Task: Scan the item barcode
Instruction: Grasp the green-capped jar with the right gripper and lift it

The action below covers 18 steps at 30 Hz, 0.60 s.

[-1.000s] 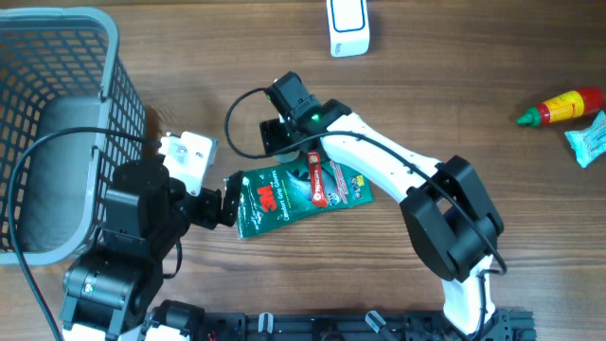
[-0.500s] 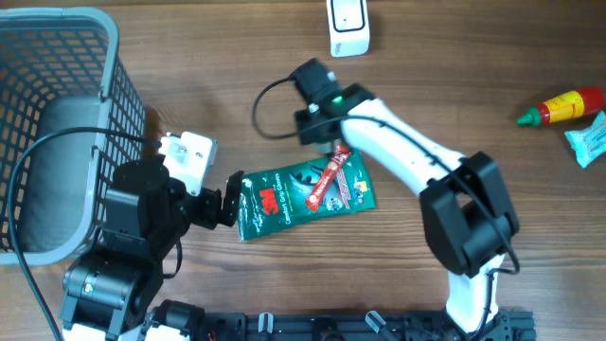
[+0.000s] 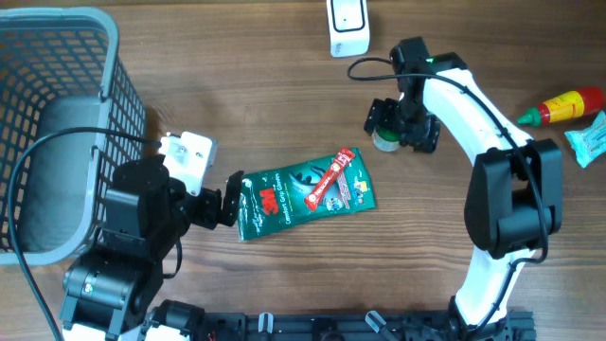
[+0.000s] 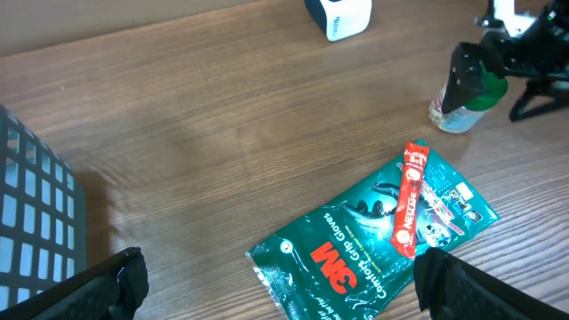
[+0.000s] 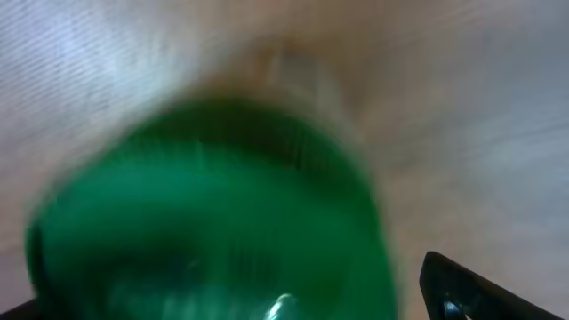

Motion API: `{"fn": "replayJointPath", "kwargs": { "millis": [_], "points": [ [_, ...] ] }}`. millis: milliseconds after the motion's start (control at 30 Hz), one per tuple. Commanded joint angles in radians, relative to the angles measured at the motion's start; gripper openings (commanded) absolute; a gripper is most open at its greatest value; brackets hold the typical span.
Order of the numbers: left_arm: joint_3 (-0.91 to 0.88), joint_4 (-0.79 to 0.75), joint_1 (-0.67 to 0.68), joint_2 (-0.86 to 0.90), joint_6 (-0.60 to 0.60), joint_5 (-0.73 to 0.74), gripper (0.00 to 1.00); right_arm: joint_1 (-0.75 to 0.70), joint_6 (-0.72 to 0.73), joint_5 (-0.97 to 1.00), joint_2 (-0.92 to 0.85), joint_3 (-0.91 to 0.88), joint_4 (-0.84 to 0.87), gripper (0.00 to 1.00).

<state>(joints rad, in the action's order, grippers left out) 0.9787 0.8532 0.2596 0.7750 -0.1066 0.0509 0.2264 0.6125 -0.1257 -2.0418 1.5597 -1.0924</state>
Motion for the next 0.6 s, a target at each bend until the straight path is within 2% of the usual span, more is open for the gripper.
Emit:
{"fn": "replayJointPath", "kwargs": {
  "millis": [0,67,133,167,233,367,467,567],
  "points": [
    [-0.001,-0.002,-0.005,-0.002,0.007,0.008,1.00,0.002,0.142,-0.295,0.015,-0.006,-0.023,1.00],
    [-0.001,-0.002,-0.005,-0.002,0.007,0.008,1.00,0.002,0.137,-0.345,0.024,-0.006,-0.027,1.00],
    [-0.001,-0.002,-0.005,-0.002,0.007,0.008,1.00,0.002,0.151,-0.262,0.047,-0.006,-0.032,1.00],
    [-0.001,-0.002,-0.005,-0.002,0.007,0.008,1.00,0.002,0.238,-0.166,0.071,-0.006,-0.063,1.00],
    [-0.001,-0.002,-0.005,-0.002,0.007,0.008,1.00,0.002,0.380,-0.097,0.095,-0.006,-0.080,1.00],
    [-0.001,-0.002,-0.005,-0.002,0.007,0.008,1.00,0.002,0.735,-0.189,0.112,-0.006,-0.010,1.00],
    [-0.001,-0.002,-0.005,-0.002,0.007,0.008,1.00,0.002,0.791,-0.174,0.112,-0.006,0.079,1.00],
    [-0.001,-0.002,-0.005,-0.002,0.007,0.008,1.00,0.002,0.991,-0.024,0.108,-0.006,0.082,1.00]
  ]
}}
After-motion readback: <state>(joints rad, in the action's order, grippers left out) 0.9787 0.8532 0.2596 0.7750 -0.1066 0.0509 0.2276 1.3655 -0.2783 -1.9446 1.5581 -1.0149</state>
